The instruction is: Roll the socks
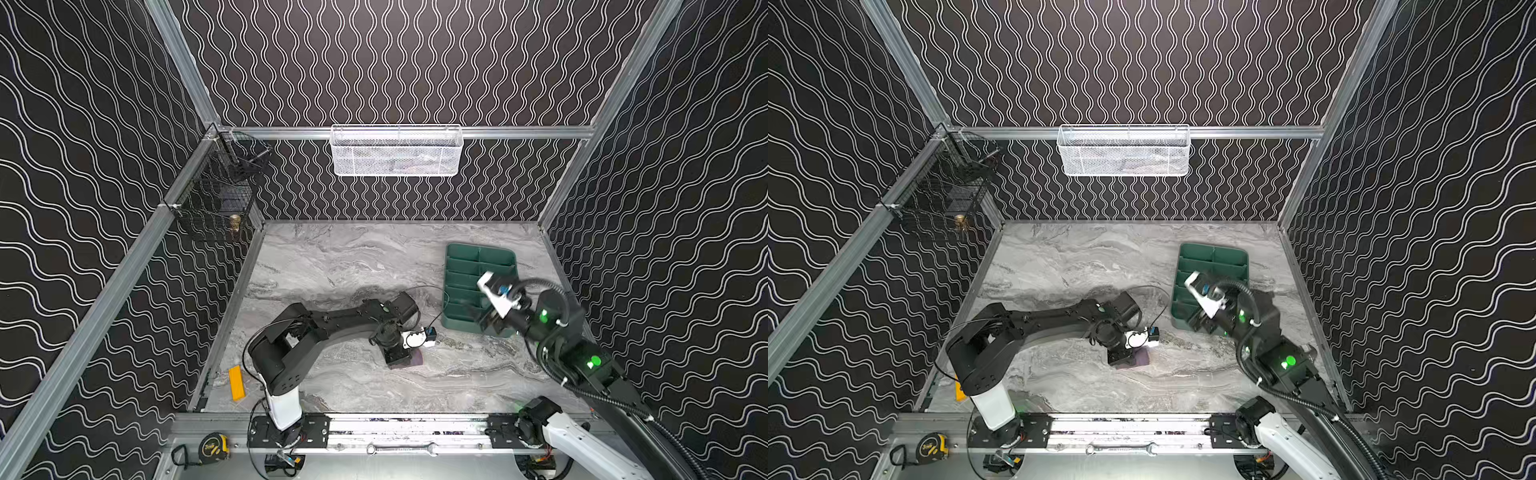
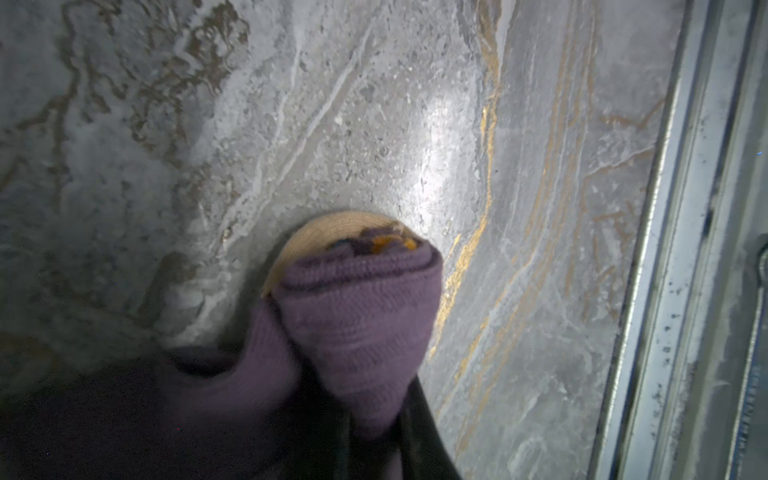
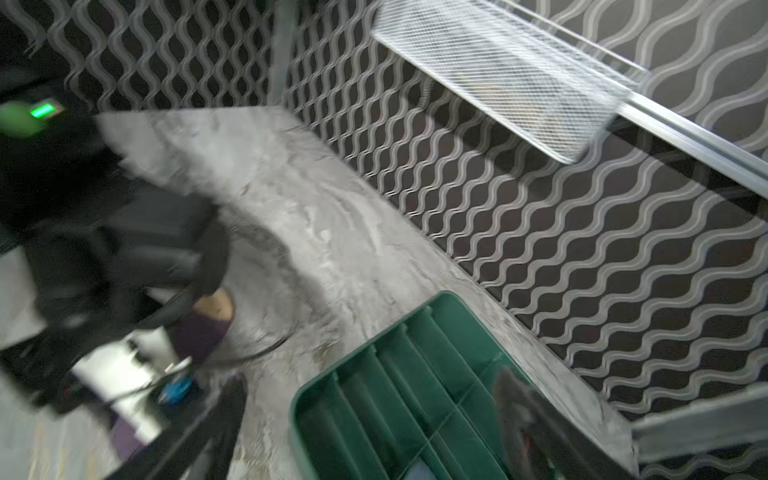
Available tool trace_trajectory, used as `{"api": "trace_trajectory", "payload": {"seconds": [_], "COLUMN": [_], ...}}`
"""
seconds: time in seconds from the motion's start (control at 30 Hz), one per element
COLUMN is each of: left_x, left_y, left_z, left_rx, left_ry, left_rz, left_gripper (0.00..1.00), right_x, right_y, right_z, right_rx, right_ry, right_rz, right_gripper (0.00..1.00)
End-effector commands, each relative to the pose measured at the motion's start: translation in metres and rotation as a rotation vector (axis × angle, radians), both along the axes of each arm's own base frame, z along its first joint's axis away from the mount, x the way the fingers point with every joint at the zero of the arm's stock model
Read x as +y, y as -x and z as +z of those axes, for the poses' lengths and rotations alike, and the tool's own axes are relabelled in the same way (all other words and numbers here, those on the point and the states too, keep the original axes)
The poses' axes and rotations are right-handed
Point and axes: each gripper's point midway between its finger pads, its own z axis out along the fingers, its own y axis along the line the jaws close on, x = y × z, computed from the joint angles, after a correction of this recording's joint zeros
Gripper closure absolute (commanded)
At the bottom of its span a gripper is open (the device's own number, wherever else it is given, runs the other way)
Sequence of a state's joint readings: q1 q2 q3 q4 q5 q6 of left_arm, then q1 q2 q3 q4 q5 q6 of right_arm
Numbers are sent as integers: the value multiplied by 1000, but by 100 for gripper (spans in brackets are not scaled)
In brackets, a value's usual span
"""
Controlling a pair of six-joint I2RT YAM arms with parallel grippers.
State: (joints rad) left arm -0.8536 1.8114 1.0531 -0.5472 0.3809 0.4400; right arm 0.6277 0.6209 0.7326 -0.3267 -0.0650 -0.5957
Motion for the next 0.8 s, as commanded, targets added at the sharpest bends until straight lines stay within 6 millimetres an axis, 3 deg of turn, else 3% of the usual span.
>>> {"api": "trace_trajectory", "payload": {"seconds": [0.0,0.17,0.37,0.63,0.77], "left_x": [28,32,35,35,34], "left_y": [-1,-6,-6,-3,-3], "left_z": [-25,-29,-32,-33,-31], "left_rx": [27,48,54,70,68], "left_ry": [-128,-132,-140,-135,-126], "left_rz": [54,76,76,62,59], "left_gripper": [100,100,100,100,100], "right_x": [10,36,85,113,110], "right_y": [29,54,50,38,37], "right_z": [-44,-108,-155,-206,-238], "right_rx": [-143,-223,-336,-291,-223], "right_ry": [304,531,596,677,747], "right_rz": [183,344,423,473,493], "right_gripper": [9,14,15,19,25]}}
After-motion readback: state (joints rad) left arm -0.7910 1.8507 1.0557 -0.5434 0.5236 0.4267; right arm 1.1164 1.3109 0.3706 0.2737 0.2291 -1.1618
